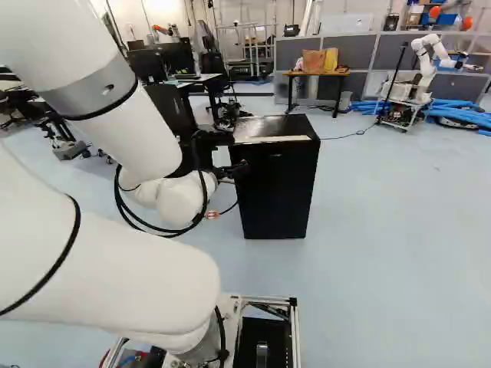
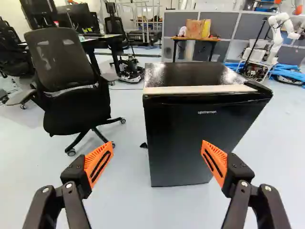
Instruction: Grab a drink from the fridge
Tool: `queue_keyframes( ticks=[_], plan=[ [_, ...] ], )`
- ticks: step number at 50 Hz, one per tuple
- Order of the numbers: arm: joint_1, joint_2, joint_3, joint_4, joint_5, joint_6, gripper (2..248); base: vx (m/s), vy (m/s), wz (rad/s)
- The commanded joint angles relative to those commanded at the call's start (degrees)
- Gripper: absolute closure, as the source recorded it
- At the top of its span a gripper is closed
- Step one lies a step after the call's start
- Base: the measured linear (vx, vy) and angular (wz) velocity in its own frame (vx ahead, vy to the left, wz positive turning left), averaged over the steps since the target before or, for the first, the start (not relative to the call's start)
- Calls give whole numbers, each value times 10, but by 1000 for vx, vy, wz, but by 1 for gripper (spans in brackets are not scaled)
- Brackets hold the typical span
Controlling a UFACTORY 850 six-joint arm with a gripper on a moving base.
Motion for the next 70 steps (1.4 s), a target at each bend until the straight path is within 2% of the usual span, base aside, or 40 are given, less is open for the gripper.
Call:
queue_keyframes(
  ticks=[18, 55, 70],
  plan=[
    [0, 0, 0, 0, 0, 0, 3, 84, -5, 170],
    [0, 0, 0, 0, 0, 0, 3, 24, -14, 4],
    [10, -2, -2, 9, 0, 0, 3, 0, 0, 0]
  ],
)
